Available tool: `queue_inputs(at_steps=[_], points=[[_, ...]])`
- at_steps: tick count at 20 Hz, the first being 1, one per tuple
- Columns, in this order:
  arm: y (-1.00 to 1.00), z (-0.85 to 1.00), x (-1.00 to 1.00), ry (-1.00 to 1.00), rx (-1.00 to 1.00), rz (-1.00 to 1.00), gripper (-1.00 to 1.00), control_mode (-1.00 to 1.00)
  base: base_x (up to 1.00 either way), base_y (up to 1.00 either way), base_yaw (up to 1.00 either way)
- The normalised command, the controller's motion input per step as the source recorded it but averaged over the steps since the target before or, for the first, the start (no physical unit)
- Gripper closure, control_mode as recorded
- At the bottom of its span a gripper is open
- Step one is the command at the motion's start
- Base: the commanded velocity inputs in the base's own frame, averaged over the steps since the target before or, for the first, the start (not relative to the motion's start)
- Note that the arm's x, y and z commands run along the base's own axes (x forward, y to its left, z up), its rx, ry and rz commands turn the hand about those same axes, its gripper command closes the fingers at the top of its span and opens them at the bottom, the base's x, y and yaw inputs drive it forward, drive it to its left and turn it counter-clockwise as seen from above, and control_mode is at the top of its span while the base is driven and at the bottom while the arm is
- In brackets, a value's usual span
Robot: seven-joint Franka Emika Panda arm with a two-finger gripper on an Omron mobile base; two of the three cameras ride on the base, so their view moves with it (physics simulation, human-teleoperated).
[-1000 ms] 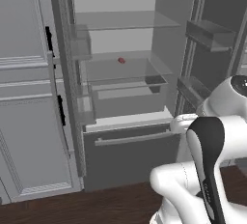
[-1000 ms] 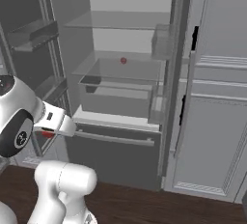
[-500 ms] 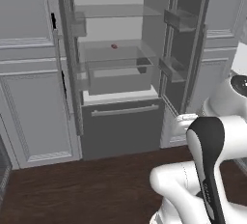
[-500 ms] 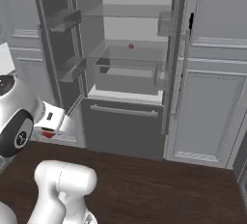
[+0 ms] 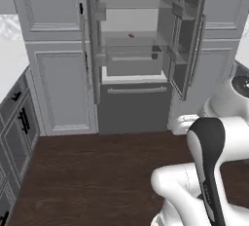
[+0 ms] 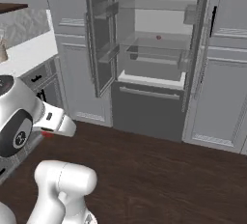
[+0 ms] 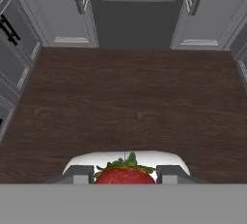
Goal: Take the strawberry from the fridge and place it on top of the pancake, located on the dining counter.
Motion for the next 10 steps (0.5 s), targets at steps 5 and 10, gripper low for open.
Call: queue_inputs(at_steps=[5, 10], points=[[0.00, 0.00, 0.00, 0.00, 0.00, 0.00, 1.00, 1.00, -0.95, 0.23, 0.61], [0.00, 0.00, 0.00, 0.00, 0.00, 0.00, 1.00, 1.00, -0.56, 0.38, 0.70]])
